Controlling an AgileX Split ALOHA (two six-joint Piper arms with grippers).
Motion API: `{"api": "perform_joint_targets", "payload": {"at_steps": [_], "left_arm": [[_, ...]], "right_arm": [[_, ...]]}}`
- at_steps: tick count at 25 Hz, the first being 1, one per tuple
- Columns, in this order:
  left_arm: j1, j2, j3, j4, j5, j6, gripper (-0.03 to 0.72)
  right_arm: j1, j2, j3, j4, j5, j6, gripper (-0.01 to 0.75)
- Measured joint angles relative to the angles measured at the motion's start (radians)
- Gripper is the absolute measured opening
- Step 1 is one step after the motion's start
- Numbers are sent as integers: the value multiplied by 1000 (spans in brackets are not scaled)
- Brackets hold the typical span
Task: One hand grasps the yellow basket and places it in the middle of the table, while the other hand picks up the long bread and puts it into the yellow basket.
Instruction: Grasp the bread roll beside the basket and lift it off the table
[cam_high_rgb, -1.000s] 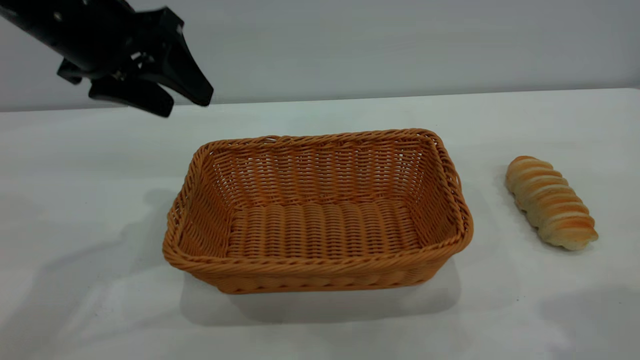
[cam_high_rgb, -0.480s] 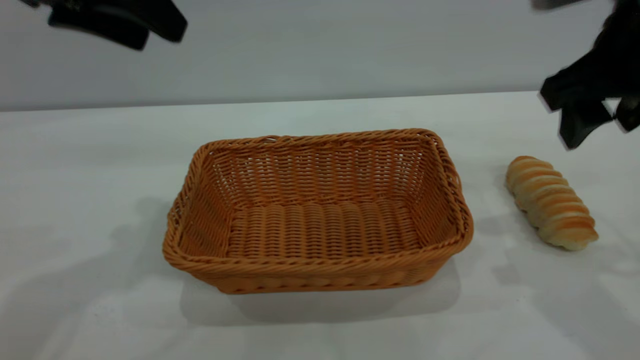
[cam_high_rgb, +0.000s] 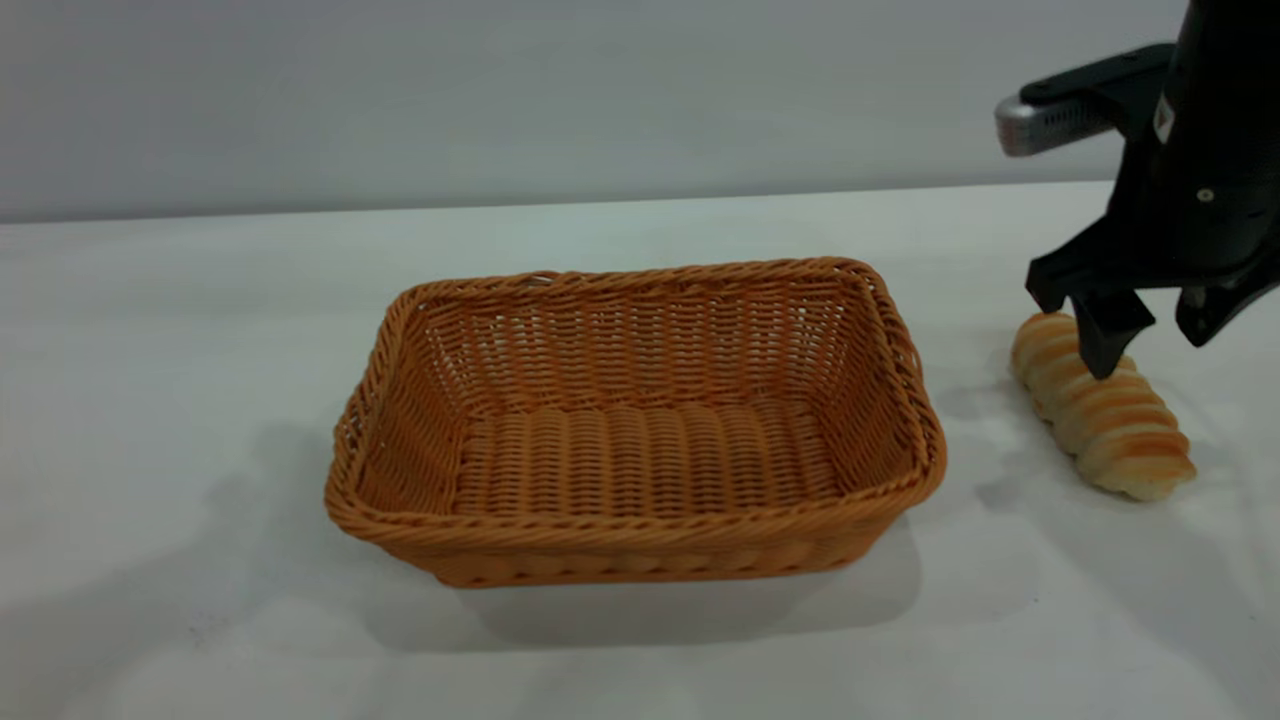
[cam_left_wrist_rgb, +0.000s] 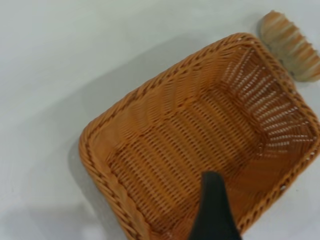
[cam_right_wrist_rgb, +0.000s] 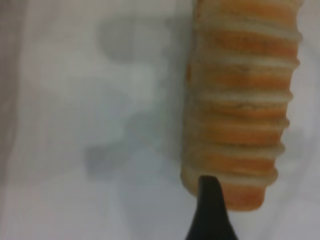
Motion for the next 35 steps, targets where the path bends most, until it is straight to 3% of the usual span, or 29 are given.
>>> {"api": "perform_joint_targets", "payload": {"at_steps": [14, 23, 27, 29, 31, 35], "left_arm": [[0, -89, 1, 6, 67, -3, 584], [0, -89, 8, 7, 86, -19, 584], [0, -89, 8, 7, 88, -20, 584], [0, -89, 8, 7, 92, -20, 584], [0, -89, 8, 7, 93, -20, 584], [0, -89, 8, 26, 94, -15, 584]], "right_arm": [[-22, 203, -158, -6, 10, -21, 591], [-43, 261, -184, -10, 9, -27, 565], [-43, 263, -187, -9, 13, -28, 387], [-43, 264, -192, -10, 25, -28, 198], [-43, 264, -192, -20, 33, -34, 82], [-43, 261, -192, -37, 65, -37, 63]]}}
